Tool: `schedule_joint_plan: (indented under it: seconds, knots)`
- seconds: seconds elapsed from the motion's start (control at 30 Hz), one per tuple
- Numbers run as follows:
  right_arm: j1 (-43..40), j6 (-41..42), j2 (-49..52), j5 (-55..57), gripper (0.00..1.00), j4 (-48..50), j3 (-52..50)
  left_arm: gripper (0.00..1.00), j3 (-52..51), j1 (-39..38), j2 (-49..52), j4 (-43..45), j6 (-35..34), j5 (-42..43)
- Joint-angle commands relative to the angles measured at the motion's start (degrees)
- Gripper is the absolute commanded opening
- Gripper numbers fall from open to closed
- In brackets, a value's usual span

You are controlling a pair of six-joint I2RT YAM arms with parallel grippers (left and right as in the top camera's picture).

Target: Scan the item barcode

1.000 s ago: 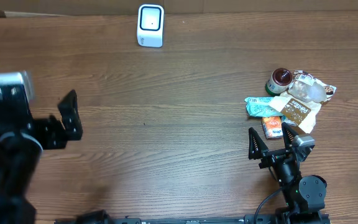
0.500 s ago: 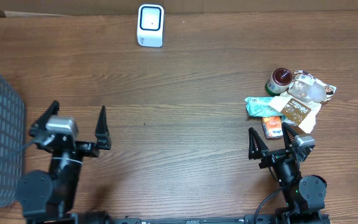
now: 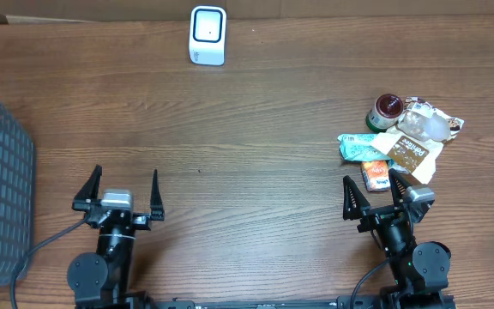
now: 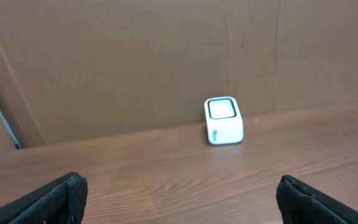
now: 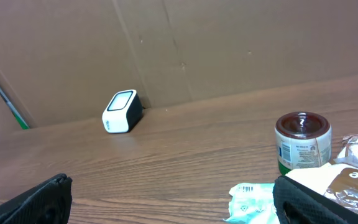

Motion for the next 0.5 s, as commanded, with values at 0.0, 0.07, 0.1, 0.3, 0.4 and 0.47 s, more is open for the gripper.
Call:
schedule_joint_plan:
  seconds: [0.0, 0.07, 0.1, 0.3, 0.4, 0.47]
  knots:
    - [0.3, -0.2, -0.7, 0.7, 1.0, 0.3, -0.6, 1.0, -3.1, -0.4, -2.6, 0.5, 6.0, -0.9]
    - [0.3, -0.2, -0.7, 0.7, 1.0, 0.3, -0.6, 1.0, -4.8, -0.4, -3.5, 0.6, 7.2, -0.9]
    - [0.3, -0.2, -0.7, 0.7, 1.0, 0.3, -0.6, 1.0, -5.4, -0.4, -3.9, 0.6, 7.8, -0.9]
    - [0.3, -0.2, -0.7, 0.7, 1.0, 0.3, -0.6, 1.0, -8.2, -0.4, -5.3, 0.6, 12.4, -1.0]
    - [0.3, -0.2, -0.7, 0.7, 1.0, 0.3, -0.6, 1.0, -9.4, -0.4, -6.2, -2.0, 12.5, -0.9]
    - [0.3, -0.2, -0.7, 0.7, 1.0, 0.3, -0.6, 1.0, -9.4, -0.4, -6.3, -2.3, 11.9, -0.7]
